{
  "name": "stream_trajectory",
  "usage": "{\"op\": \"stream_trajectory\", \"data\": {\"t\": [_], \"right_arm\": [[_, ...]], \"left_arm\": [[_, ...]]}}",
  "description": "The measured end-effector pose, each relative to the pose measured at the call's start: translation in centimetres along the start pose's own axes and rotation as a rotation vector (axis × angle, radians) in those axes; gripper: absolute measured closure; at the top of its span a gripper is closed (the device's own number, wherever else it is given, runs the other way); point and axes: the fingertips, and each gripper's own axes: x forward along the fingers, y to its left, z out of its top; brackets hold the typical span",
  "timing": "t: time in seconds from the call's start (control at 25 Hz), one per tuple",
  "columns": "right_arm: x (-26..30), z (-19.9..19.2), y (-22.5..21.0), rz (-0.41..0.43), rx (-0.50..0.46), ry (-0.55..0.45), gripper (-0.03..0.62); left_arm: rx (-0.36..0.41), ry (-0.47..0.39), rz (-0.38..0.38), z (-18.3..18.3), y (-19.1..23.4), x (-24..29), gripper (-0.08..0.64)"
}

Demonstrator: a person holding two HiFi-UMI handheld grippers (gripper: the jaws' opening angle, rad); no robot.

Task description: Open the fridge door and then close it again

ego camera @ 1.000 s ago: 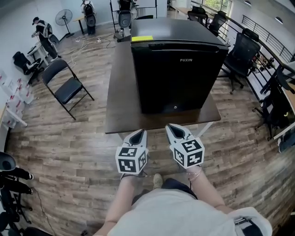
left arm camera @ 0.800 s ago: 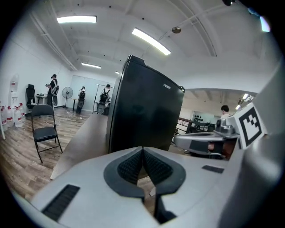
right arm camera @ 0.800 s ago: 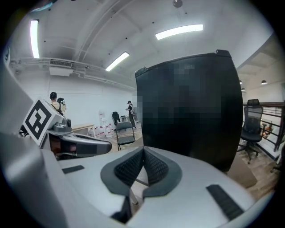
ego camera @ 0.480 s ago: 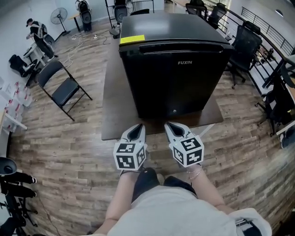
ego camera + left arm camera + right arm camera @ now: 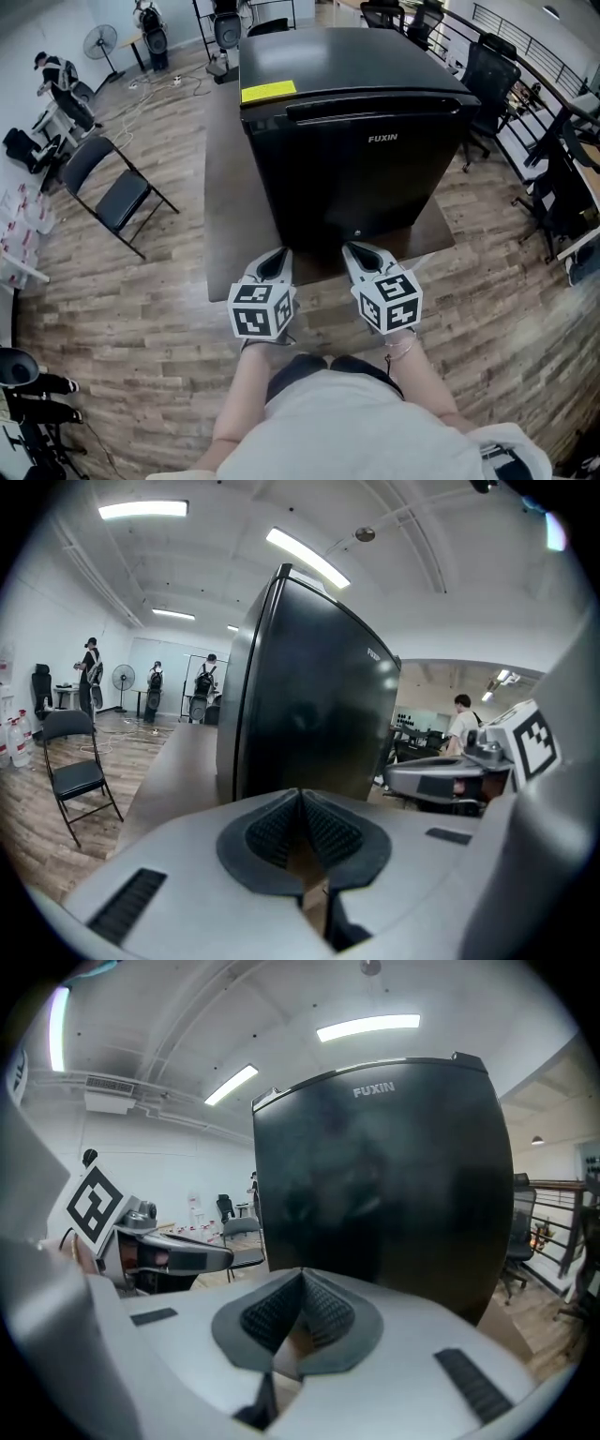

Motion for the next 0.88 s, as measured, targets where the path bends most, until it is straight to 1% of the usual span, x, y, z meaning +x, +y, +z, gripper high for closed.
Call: {"op": "stream_trajectory", "data": {"t": [0.16,0.24,0.36,0.52,0.56,0.6,0.64,0.76,0.88], "right_arm": [[1.0,1.3,-1.0,-0.048,-0.028,0.002,0.593],[1.1,2.5,-1.0,-0.062,-0.062,-0.007,0.594],[1.4,3.6,-0.8,-0.074,-0.154,0.007,0.593],[1.6,4.5,-1.4,-0.122,-0.279,0.047,0.593],[1.6,4.9,-1.5,-0.136,-0.308,0.054,0.592],[1.5,5.4,-1.6,-0.151,-0.339,0.062,0.588],[1.3,5.8,-1.7,-0.167,-0.373,0.069,0.569],[1.2,6.4,-2.2,-0.231,-0.492,0.098,0.562],[1.4,6.3,-2.5,-0.294,-0.627,0.145,0.561]], "left_arm": [[0.024,0.001,-0.027,1.3,1.3,0.6,0.552],[0.04,0.009,-0.062,1.7,1.6,0.8,0.552],[0.062,0.025,-0.102,1.9,1.9,1.1,0.552],[0.073,0.021,-0.108,2.3,2.9,1.5,0.551],[0.077,0.022,-0.108,2.5,3.2,1.6,0.539],[0.081,0.023,-0.11,2.7,3.4,1.8,0.483],[0.083,0.023,-0.111,2.9,3.5,1.9,0.443],[0.088,0.014,-0.104,3.4,4.0,2.4,0.412],[0.102,0.011,-0.096,3.7,4.6,3.1,0.335]]}}
